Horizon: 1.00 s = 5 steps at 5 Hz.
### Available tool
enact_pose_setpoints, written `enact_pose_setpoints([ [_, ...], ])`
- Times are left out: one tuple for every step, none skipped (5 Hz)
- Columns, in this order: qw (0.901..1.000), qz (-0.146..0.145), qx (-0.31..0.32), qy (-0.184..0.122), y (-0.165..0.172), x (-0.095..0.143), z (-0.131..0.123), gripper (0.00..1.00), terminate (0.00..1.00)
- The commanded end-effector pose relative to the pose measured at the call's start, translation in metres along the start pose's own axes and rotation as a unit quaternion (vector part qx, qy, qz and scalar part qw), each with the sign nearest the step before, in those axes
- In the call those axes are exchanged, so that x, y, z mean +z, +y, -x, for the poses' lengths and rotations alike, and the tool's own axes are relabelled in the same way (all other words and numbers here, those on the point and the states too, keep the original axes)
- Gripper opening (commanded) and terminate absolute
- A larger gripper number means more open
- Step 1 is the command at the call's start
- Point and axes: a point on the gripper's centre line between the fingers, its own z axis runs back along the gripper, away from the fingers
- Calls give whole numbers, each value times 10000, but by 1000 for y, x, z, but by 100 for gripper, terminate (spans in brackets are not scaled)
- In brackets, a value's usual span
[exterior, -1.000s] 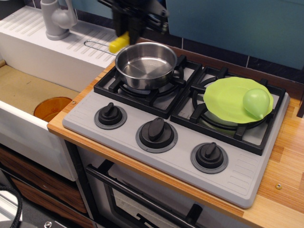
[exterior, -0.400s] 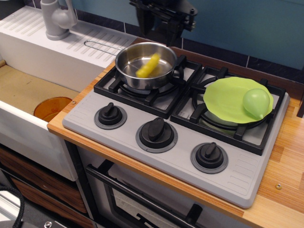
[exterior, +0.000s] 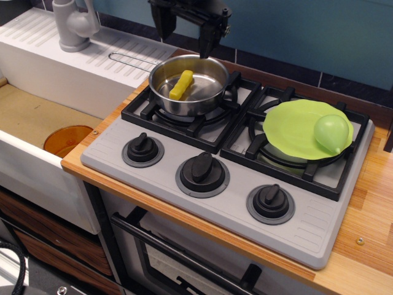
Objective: Put smallpear on plate and fry in pot or pan on stove
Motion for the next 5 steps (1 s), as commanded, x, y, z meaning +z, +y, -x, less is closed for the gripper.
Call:
enact_pose_setpoints([
  [9992, -233, 211, -232, -38, 38, 1, 100, 0],
  [9988, -268, 359, -199, -63, 44, 6, 100, 0],
  [9980, -154, 595, -148, -81, 45, 8, 100, 0],
  [9978, -117, 635, -118, -85, 39, 9, 100, 0],
  [9968, 129, 769, -197, -75, 28, 8, 100, 100],
])
